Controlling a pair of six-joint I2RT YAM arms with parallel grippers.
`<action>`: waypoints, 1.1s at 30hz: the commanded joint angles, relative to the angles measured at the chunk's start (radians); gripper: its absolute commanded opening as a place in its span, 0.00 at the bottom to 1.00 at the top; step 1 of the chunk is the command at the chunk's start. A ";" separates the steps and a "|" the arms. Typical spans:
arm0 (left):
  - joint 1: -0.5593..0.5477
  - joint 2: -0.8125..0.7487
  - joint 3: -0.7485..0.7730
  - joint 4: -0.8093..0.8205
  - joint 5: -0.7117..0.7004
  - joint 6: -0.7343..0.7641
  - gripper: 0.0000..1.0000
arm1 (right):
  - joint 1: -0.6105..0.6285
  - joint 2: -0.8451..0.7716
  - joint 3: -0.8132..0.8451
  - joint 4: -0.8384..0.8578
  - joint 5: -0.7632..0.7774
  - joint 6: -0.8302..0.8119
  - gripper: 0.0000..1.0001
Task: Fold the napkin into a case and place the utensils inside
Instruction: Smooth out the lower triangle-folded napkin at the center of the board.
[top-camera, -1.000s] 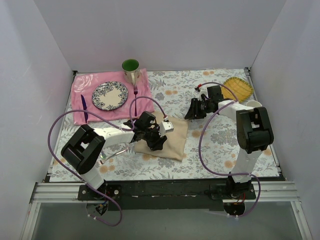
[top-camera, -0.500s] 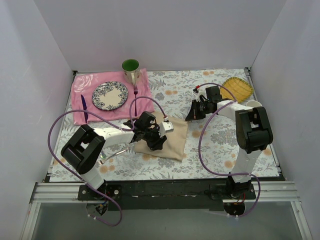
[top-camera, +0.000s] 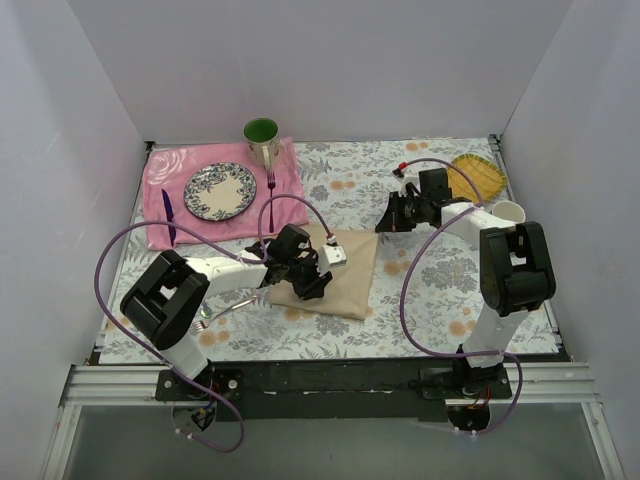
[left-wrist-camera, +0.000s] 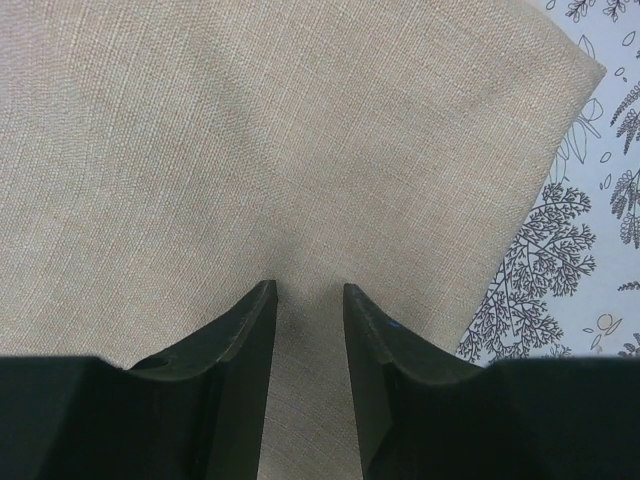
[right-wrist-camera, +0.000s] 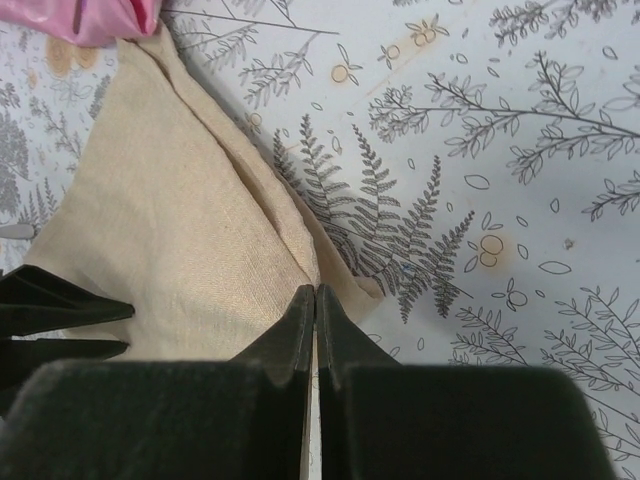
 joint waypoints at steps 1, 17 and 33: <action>-0.004 0.021 -0.041 -0.084 -0.009 0.006 0.32 | 0.001 0.039 -0.017 0.023 0.051 -0.042 0.01; 0.050 -0.209 0.084 -0.112 0.184 -0.261 0.49 | 0.007 -0.062 0.103 -0.080 -0.052 -0.086 0.54; 0.179 0.133 0.327 0.065 0.077 -0.519 0.36 | 0.073 0.013 -0.087 -0.037 -0.093 -0.026 0.13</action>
